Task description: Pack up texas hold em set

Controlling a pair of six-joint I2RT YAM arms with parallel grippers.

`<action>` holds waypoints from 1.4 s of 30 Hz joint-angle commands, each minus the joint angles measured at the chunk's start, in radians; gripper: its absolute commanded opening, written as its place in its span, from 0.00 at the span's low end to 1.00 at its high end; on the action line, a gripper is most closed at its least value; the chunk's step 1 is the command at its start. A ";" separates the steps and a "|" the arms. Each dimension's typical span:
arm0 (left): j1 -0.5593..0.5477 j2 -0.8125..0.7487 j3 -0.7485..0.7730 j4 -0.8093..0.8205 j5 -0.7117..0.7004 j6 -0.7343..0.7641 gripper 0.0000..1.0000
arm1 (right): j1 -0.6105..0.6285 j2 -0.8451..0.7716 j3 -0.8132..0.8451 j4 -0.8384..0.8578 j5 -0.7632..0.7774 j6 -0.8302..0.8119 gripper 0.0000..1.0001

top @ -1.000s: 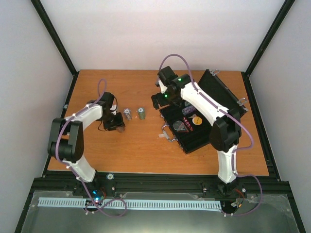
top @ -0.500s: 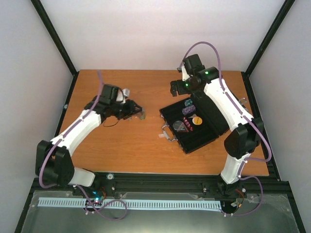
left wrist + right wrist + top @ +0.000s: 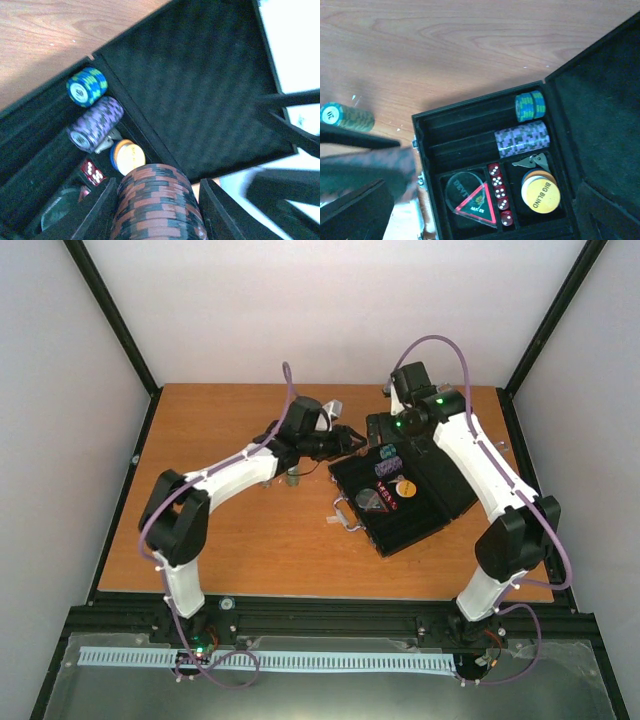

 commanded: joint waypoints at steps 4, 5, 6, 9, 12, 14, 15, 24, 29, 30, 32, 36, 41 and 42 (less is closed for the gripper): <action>-0.012 0.176 0.040 0.236 -0.055 -0.009 0.01 | -0.034 -0.047 -0.007 0.042 0.030 0.016 1.00; -0.012 0.205 0.038 0.253 -0.055 -0.014 0.01 | -0.035 -0.050 -0.009 0.044 0.030 0.018 1.00; -0.012 0.223 0.038 0.271 -0.052 -0.021 0.01 | -0.037 -0.053 -0.014 0.050 0.028 0.018 1.00; -0.012 0.275 0.055 0.303 -0.060 -0.037 0.01 | -0.041 -0.055 -0.025 0.056 0.013 0.011 1.00; -0.011 0.310 0.090 0.284 -0.079 -0.023 0.01 | -0.043 -0.052 -0.037 0.051 0.008 0.002 1.00; -0.012 0.336 0.125 0.255 -0.083 -0.015 0.01 | -0.046 -0.053 -0.048 0.053 0.005 -0.004 1.00; -0.012 0.347 0.140 0.245 -0.082 -0.014 0.01 | -0.049 -0.056 -0.055 0.054 0.003 -0.005 1.00; -0.010 0.396 0.211 0.160 -0.135 0.001 0.04 | -0.076 -0.059 -0.091 0.062 -0.025 -0.014 1.00; -0.011 0.440 0.282 0.076 -0.090 0.014 0.23 | -0.084 -0.060 -0.106 0.065 -0.032 -0.017 1.00; -0.010 0.443 0.288 0.062 -0.088 0.016 0.28 | -0.086 -0.059 -0.105 0.066 -0.032 -0.018 1.00; -0.011 0.439 0.291 0.022 -0.104 0.032 0.44 | -0.087 -0.059 -0.104 0.063 -0.036 -0.019 1.00; -0.011 0.439 0.308 -0.039 -0.114 0.061 0.54 | -0.089 -0.065 -0.119 0.069 -0.044 -0.016 1.00; -0.011 0.431 0.301 -0.070 -0.115 0.065 0.62 | -0.091 -0.073 -0.135 0.073 -0.050 -0.015 1.00; -0.011 0.428 0.299 -0.077 -0.114 0.066 0.62 | -0.090 -0.076 -0.139 0.074 -0.051 -0.015 1.00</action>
